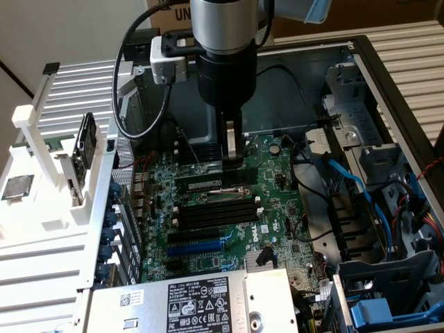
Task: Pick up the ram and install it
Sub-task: 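Insert the ram into the slot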
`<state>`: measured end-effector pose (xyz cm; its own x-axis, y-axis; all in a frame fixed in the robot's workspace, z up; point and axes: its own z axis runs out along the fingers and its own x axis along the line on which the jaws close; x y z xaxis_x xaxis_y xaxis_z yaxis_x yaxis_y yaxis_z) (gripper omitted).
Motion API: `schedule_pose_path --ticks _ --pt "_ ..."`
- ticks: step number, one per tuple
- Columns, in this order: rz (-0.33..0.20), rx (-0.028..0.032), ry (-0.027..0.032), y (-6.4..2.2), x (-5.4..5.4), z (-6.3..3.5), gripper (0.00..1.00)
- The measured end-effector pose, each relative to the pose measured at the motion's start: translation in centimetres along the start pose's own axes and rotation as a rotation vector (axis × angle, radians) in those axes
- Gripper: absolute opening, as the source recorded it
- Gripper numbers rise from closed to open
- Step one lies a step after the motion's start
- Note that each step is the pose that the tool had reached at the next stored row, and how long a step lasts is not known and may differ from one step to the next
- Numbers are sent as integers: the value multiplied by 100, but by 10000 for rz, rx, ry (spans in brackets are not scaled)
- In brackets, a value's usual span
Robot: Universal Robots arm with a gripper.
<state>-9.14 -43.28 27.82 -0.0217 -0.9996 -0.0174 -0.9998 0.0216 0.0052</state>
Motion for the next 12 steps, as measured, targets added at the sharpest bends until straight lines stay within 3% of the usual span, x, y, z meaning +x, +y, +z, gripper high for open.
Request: schedule_pose_path --ticks 12 --pt "0 14 -56 -1 46 191 12"
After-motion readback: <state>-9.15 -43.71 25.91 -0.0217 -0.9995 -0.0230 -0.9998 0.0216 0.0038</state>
